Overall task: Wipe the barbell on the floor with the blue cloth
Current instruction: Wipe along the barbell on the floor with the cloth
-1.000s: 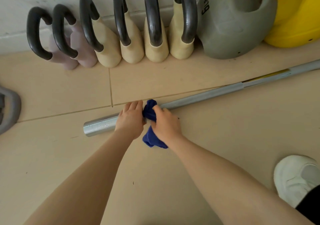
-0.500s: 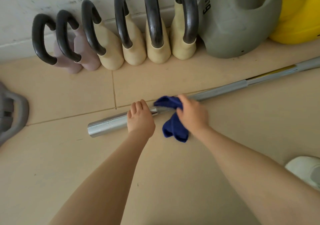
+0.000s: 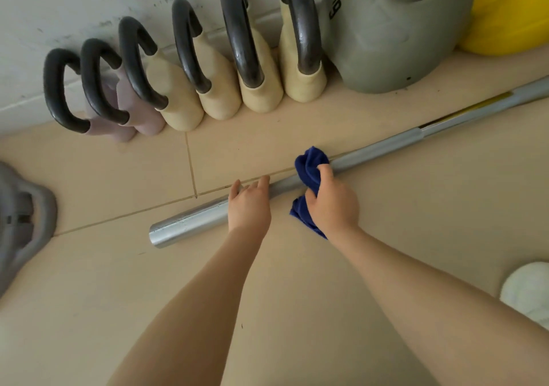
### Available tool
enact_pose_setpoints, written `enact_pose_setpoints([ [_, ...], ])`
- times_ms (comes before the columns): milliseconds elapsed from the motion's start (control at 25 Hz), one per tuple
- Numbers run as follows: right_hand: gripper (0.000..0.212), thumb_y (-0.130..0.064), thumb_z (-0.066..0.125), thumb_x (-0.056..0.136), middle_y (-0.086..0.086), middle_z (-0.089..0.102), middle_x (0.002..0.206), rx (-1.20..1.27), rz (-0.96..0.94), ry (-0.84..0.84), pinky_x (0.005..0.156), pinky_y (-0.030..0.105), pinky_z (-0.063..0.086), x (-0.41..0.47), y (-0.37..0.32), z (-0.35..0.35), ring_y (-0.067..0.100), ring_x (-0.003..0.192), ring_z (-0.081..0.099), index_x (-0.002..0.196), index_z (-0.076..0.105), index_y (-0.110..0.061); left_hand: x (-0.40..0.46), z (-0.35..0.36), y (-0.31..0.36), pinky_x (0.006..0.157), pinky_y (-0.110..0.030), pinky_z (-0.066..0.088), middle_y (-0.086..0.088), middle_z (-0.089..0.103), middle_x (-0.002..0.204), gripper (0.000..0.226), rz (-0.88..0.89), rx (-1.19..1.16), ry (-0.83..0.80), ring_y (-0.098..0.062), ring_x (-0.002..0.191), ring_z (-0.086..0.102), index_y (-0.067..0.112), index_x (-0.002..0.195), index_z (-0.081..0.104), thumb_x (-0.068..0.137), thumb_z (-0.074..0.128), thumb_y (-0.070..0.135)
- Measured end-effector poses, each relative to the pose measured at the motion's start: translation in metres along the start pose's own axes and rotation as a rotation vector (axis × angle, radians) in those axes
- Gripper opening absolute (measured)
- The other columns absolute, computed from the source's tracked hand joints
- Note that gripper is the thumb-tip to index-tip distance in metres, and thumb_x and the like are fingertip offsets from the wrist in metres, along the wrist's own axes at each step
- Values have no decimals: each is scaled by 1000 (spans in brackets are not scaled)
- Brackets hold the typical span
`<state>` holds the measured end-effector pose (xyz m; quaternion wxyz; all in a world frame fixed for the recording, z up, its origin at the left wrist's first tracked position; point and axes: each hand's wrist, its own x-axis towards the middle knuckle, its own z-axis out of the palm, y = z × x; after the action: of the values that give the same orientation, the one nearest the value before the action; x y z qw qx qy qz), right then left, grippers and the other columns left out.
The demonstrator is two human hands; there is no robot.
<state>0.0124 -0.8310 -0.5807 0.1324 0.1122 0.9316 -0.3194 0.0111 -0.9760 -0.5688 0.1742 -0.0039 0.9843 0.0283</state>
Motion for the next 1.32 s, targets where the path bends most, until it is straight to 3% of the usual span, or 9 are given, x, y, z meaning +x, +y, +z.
enact_pose_setpoints([
  [160, 44, -21, 48, 92, 18, 56, 118, 144, 83, -79, 73, 46, 52, -17, -17, 14, 39, 92, 62, 129, 28, -10, 2, -2, 1, 115, -32, 18, -3, 70, 95, 56, -4, -40, -33, -24, 92, 61, 15, 137, 29, 84, 45, 3],
  [360, 46, -20, 45, 93, 19, 51, 123, 224, -137, -417, 87, 48, 47, -22, -23, 17, 38, 103, 56, 136, 29, -20, 2, -4, -3, 116, -31, 12, -3, 70, 94, 55, -5, -52, -102, -21, 96, 62, 15, 133, 34, 80, 48, 13],
  [520, 40, -15, 45, 92, 13, 56, 125, 224, 5, -57, 93, 38, 43, 8, 21, -23, 34, 114, 53, 131, 46, -21, -1, -6, 0, 118, -33, 8, -4, 68, 98, 72, -30, -119, -79, -22, 104, 58, 20, 144, 17, 78, 45, 14],
  [640, 37, -13, 46, 90, 10, 60, 122, 278, 158, 154, 90, 37, 44, 29, 52, -47, 31, 111, 55, 126, 49, -19, -3, -4, 15, 118, -37, 7, -6, 61, 119, 71, -58, -156, -14, -24, 120, 49, 16, 146, 14, 84, 47, 25],
  [800, 31, -13, 43, 92, 16, 59, 122, 510, 544, 481, 96, 45, 45, 55, 100, -84, 35, 112, 56, 123, 47, -11, 4, 3, 41, 118, -41, 14, -8, 29, 151, 61, 51, -164, 58, -27, 139, 25, 19, 144, 23, 91, 49, 28],
  [920, 32, -18, 43, 94, 17, 58, 124, 606, 615, 416, 98, 49, 44, 62, 103, -89, 37, 113, 55, 125, 44, -11, 16, 4, 62, 111, -39, 25, -5, 30, 151, 58, 121, -187, 63, -28, 136, 30, 24, 144, 22, 93, 48, 31],
  [1040, 23, -19, 46, 92, 18, 64, 110, 560, 482, 288, 89, 51, 47, 44, 79, -71, 39, 103, 59, 112, 53, -9, 23, 6, 74, 100, -37, 35, -4, 49, 133, 49, 106, -184, 24, -28, 120, 45, 23, 140, 33, 94, 47, 32],
  [1160, 6, -17, 50, 88, 10, 64, 85, 498, 314, 229, 76, 39, 49, 37, 78, -87, 35, 89, 60, 89, 55, -15, 27, 7, 72, 94, -37, 37, -5, 54, 125, 44, 85, -178, 55, -29, 113, 49, 23, 136, 38, 94, 48, 25],
  [1320, 30, -22, 53, 87, 13, 59, 116, 143, 229, 382, 92, 43, 44, 78, 95, -123, 34, 111, 50, 117, 58, -21, 33, 7, 69, 89, -39, 39, -8, 58, 118, 40, 76, -188, 64, -32, 105, 51, 21, 132, 45, 92, 51, 22],
])
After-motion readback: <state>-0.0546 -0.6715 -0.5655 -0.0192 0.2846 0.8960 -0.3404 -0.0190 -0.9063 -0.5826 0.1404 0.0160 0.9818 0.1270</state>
